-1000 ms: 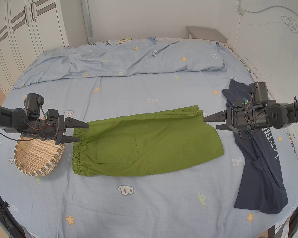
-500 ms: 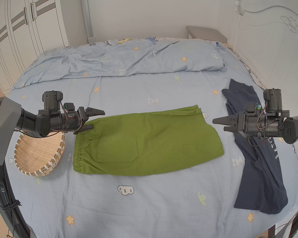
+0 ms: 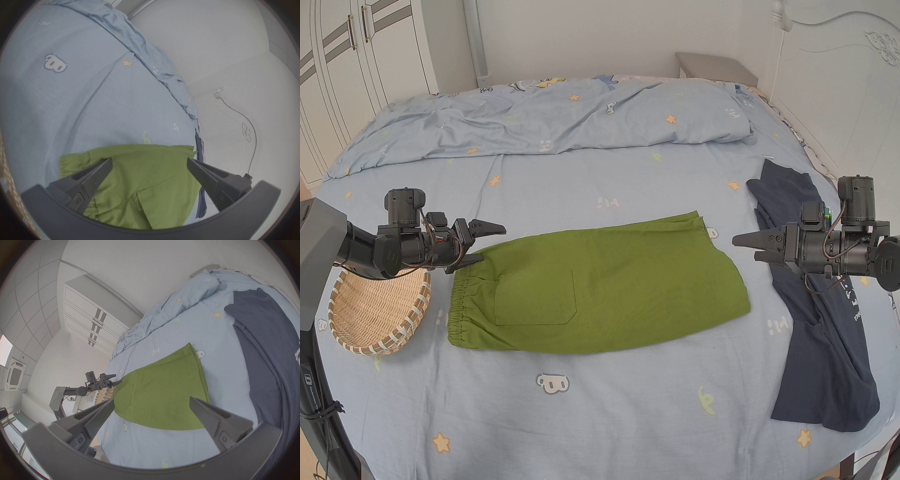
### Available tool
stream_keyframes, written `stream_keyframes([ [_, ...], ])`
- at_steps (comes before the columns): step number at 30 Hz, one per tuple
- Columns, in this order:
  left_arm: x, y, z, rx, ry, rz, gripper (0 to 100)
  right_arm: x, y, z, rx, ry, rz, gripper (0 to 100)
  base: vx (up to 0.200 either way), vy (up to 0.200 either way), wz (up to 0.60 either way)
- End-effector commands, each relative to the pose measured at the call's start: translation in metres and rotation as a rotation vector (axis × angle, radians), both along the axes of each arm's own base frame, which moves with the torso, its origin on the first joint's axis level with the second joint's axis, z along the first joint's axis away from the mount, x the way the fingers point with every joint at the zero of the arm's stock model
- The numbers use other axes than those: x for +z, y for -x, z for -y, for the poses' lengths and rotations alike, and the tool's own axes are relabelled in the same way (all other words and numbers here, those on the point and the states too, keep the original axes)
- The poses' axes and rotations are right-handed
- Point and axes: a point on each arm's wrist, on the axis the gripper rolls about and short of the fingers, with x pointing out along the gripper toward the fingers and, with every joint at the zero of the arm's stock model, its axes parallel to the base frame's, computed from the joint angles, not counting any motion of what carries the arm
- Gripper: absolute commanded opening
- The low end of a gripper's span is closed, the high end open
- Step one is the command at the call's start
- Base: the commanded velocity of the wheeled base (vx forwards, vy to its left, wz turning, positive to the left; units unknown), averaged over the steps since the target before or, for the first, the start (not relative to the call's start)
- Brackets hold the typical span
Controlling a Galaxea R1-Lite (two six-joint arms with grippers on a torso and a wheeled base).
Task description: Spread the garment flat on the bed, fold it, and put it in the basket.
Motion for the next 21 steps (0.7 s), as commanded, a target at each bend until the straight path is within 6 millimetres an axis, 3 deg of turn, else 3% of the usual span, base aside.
stream_keyframes([
  [1,0.025,0.028,0.003,-0.016,0.002,0.028,100,0.001,0.001,-0.001,0.003,0.000,0.003,100,0.000,0.000,0.00],
  [5,0.038,0.071,0.002,-0.012,-0.006,0.050,100,0.010,0.007,-0.001,0.006,-0.004,0.028,100,0.000,0.000,0.00],
  [7,0.036,0.087,0.002,-0.005,-0.012,0.058,100,0.012,0.010,-0.001,0.010,-0.005,0.034,100,0.000,0.000,0.00],
  [13,-0.005,0.127,-0.013,0.001,-0.117,0.073,100,0.013,0.015,-0.003,0.018,-0.007,0.037,100,0.000,0.000,0.00],
  [16,-0.019,0.134,-0.020,0.017,-0.138,0.066,100,0.012,0.016,-0.005,0.027,-0.005,0.034,100,0.000,0.000,0.00],
  [21,-0.029,0.131,-0.025,0.045,-0.163,0.066,100,0.009,0.017,-0.007,0.036,-0.004,0.026,100,0.000,0.000,0.00],
])
